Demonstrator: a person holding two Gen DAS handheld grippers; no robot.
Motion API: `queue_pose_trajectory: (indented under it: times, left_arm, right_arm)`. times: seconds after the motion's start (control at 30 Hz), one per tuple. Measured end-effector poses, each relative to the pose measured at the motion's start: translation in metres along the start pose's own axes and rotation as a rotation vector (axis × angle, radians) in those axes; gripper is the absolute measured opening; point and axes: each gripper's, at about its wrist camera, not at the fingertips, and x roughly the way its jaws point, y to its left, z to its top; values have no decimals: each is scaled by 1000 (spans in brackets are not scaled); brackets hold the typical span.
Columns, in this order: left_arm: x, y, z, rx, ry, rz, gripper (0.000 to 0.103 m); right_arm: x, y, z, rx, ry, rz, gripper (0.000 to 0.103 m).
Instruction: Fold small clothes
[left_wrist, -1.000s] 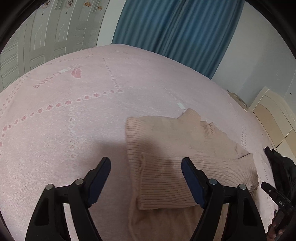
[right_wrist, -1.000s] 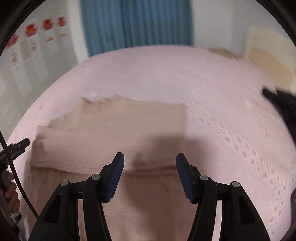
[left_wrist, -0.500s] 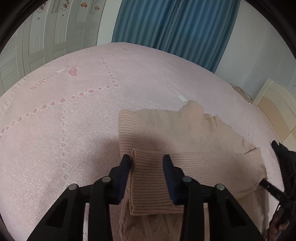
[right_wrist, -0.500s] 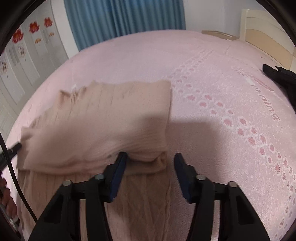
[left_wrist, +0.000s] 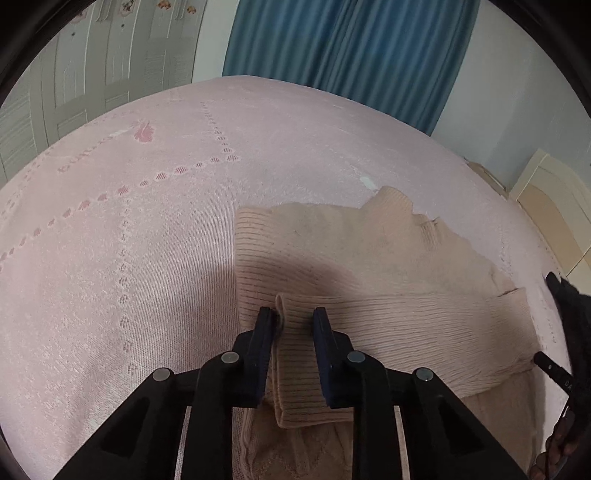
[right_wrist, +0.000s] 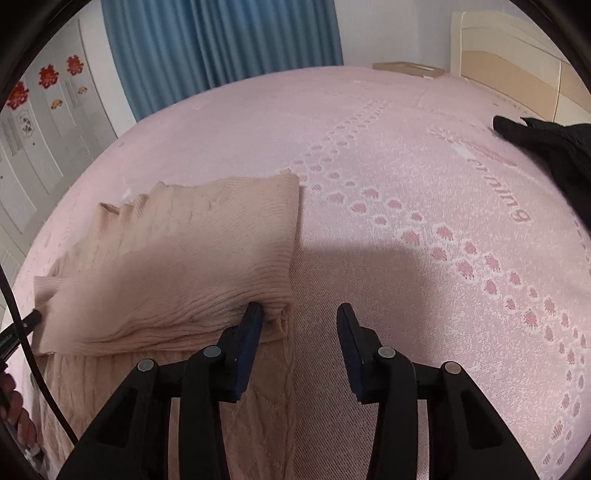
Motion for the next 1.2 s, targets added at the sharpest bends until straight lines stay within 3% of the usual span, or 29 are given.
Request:
queue_pose_trajectory:
  times: [0.13, 0.17, 0.23, 0.37, 0.47, 0.67, 0.8, 0.83, 0.97, 1.07, 1.13, 1.2]
  left_arm:
    - [6, -1, -2, 1, -8, -1, 22]
    - [5, -3, -2, 16, -23, 4, 14]
    - [-2, -7, 0, 40, -66, 3, 7]
    - [-23, -15, 10, 61, -205, 34, 6]
    - [-29, -19, 17, 39, -260, 52, 6]
    - [-3, -24, 14, 66, -187, 126, 6]
    - [4, -8, 15, -6, -123, 91, 9]
    - [4, -4, 14, -33, -113, 78, 13]
    - [2, -2, 9, -42, -91, 78, 47]
    - [-6, -8, 7, -9, -120, 97, 57]
    - [-14, -12, 4, 16, -139, 103, 59]
    - [-23, -17, 0, 40, -166, 115, 59]
  right_arm:
    - [-7, -4, -1, 32, -24, 40, 46]
    - [-8, -4, -1, 38, -23, 61, 46]
    - [-13, -2, 0, 35, -45, 83, 46]
    - [-23, 8, 4, 18, -110, 133, 55]
    - [-22, 17, 4, -5, -118, 140, 55]
    - [6, 24, 1, -40, -17, 35, 55]
    - [14, 20, -1, -20, 11, 31, 57]
    - [12, 19, -1, -18, 5, 28, 58]
    - [4, 16, -4, -5, 8, 47, 59]
    - [-9, 18, -4, -27, -36, 46, 59]
    - [-19, 21, -5, -49, -70, 27, 59]
    - [-27, 24, -8, -77, -89, 32, 66]
